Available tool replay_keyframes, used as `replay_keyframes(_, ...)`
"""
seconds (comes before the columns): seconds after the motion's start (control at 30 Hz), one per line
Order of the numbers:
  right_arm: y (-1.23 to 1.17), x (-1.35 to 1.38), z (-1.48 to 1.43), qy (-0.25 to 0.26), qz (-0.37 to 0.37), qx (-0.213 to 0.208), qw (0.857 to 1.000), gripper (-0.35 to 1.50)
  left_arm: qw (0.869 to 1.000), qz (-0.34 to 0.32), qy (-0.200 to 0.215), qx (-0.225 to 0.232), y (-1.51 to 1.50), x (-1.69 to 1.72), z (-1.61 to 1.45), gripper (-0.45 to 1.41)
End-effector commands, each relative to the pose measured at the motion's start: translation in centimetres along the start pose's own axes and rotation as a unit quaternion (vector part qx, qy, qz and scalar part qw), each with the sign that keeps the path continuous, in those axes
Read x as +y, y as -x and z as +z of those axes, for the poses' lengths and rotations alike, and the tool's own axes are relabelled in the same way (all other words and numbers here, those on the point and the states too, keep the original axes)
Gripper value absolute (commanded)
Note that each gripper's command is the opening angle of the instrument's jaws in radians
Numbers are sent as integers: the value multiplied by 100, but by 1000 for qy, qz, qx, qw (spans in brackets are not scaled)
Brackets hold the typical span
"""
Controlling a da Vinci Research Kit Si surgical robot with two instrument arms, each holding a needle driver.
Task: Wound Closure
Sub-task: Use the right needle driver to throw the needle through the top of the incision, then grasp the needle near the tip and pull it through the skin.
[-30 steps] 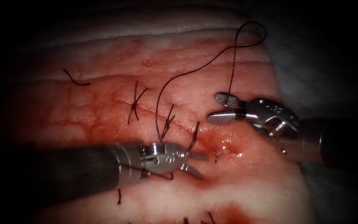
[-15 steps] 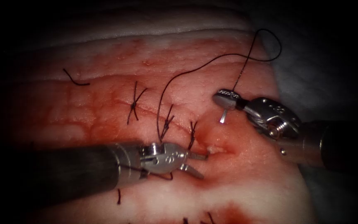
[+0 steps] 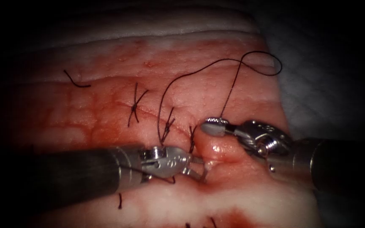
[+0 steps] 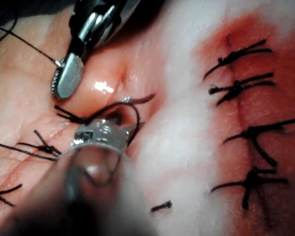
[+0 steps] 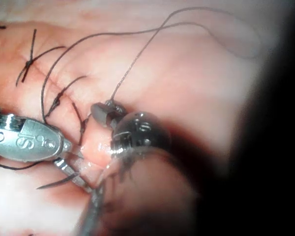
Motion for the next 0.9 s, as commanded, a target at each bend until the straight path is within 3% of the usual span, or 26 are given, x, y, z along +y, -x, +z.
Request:
replay_keyframes(0.03, 1, -2, 8, -5, -2, -1, 1000, -35, 1000, 1, 0, 2, 0, -3, 7, 4)
replay_keyframes(0.1, -4, -2, 6, -8, -34, 6, 999, -35, 1000, 12, -2, 9, -1, -5, 6, -3)
replay_keyframes(0.13, -8, -1, 5, -5, -56, 17, 998, -15, 1000, 20, -3, 11, -1, -5, 5, -5)
replay_keyframes(0.17, -18, 4, 1, -5, -84, 41, 996, 29, 999, 43, -7, 19, -3, -5, 3, -6)
replay_keyframes(0.2, -26, 8, -3, -11, -82, 52, 995, 53, 998, 57, -6, 24, -4, -5, 1, -8)
replay_keyframes(0.27, -39, 15, -9, -14, -81, 62, 995, 73, 996, 76, -5, 36, -7, -4, -3, -10)
replay_keyframes(0.3, -52, 24, -19, -14, -81, 71, 994, 73, 994, 99, 1, 49, -9, -3, -7, -11)
replay_keyframes(0.47, -74, 43, -37, -12, -75, 88, 993, 69, 987, 147, 11, 65, -11, -1, -14, -15)
replay_keyframes(0.5, -77, 47, -42, -10, -74, 90, 993, 66, 984, 162, 11, 69, -12, 0, -14, -1)
replay_keyframes(0.6, -80, 54, -48, -2, -73, 97, 993, 56, 980, 177, 1, 90, -18, -2, -10, 5)
replay_keyframes(0.8, -82, 60, -53, 0, -74, 101, 992, 54, 972, 199, -19, 120, -32, -5, -3, 19)
replay_keyframes(0.9, -82, 65, -54, 2, -75, 103, 992, 46, 970, 203, -30, 131, -37, -7, -1, 17)
